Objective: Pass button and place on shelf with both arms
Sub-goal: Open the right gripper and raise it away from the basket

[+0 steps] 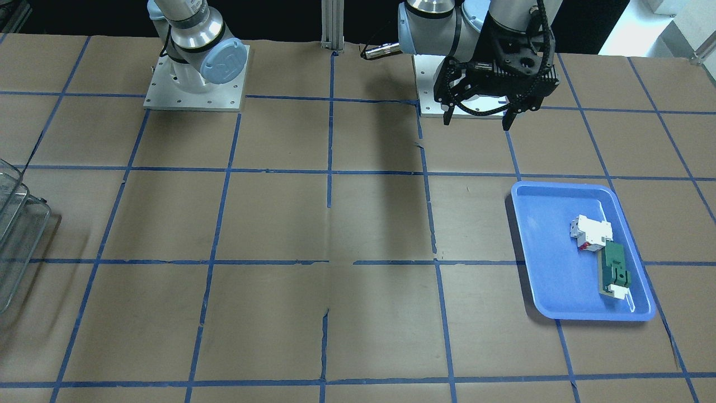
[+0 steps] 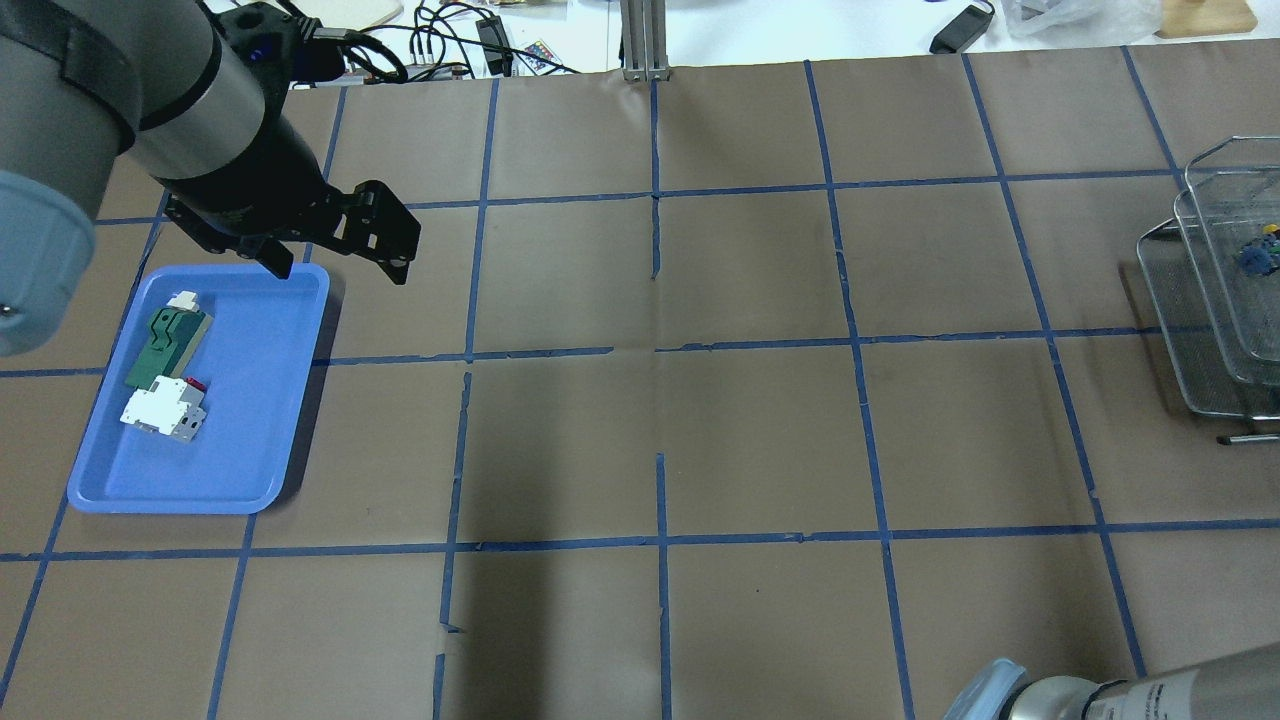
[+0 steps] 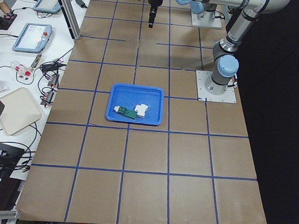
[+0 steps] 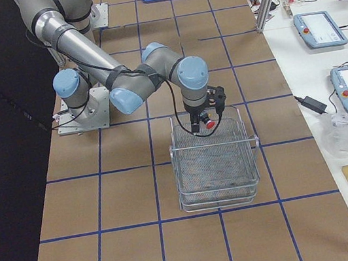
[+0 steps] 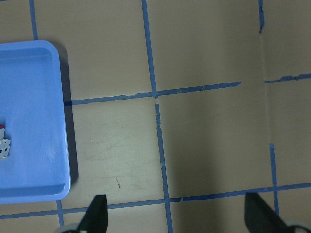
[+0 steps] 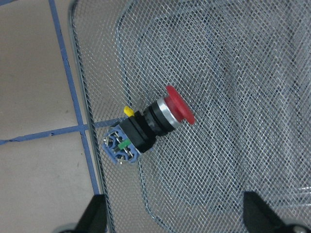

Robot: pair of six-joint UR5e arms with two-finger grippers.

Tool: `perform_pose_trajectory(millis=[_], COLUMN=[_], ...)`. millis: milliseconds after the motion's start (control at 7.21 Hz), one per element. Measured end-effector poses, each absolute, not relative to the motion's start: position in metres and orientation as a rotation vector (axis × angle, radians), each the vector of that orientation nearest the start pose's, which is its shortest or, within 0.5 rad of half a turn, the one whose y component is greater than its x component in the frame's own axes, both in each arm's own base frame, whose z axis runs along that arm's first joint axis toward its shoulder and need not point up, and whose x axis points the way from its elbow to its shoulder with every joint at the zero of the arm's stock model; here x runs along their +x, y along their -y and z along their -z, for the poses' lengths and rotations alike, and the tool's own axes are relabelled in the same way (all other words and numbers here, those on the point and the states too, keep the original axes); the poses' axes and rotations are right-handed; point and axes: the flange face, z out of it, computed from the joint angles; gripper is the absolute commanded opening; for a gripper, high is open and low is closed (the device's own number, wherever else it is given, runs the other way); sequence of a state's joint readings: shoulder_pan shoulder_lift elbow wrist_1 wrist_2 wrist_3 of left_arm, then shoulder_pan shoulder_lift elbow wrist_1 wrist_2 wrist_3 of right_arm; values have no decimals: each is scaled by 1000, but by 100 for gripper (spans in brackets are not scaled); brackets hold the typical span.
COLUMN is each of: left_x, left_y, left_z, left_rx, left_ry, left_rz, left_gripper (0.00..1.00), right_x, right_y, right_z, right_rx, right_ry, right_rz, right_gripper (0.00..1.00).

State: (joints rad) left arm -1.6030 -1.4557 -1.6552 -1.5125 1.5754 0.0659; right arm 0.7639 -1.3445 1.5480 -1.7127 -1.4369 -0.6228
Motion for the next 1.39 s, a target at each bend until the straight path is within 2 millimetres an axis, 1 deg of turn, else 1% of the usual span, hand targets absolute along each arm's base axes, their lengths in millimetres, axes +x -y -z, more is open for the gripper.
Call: perform_pose_trajectory(millis=[139,277,416,555,693,832,971,1109,1248,1387], left_x=[-147,-147,-147,-147,-147,-147,-147,-147,-147,-147], left_y=[447,447,447,447,447,447,447,447,447,447], left_z=[-506,-506,-507,-507,-507,-507,-507,-508,-508,-508], left_rx=[153,153,153,154,154,154,154,154,153,153], left_ry=[-3129,-3129,-3129,-3130,-3130,-3130,-3130,-3129,-3129,-3128], left_rz=[139,139,140,141,142,142,143,145,146,146], left_gripper=[100,100,100,100,100,100,100,100,100,100], right_x=[-311,-302,-276,-228,-171,-114,-54,7,65,104], right_y=[499,495,492,495,499,497,489,483,476,467], right_z=[-396,-409,-435,-460,-477,-490,-500,-500,-498,-498], right_rx=[280,267,225,139,63,55,77,76,59,35], right_ry=[-3002,-3019,-3053,-3088,-3107,-3116,-3119,-3123,-3130,-3137], right_rz=[31,15,28,51,39,9,-10,-26,-13,9], right_gripper=[100,100,100,100,100,100,100,100,100,100])
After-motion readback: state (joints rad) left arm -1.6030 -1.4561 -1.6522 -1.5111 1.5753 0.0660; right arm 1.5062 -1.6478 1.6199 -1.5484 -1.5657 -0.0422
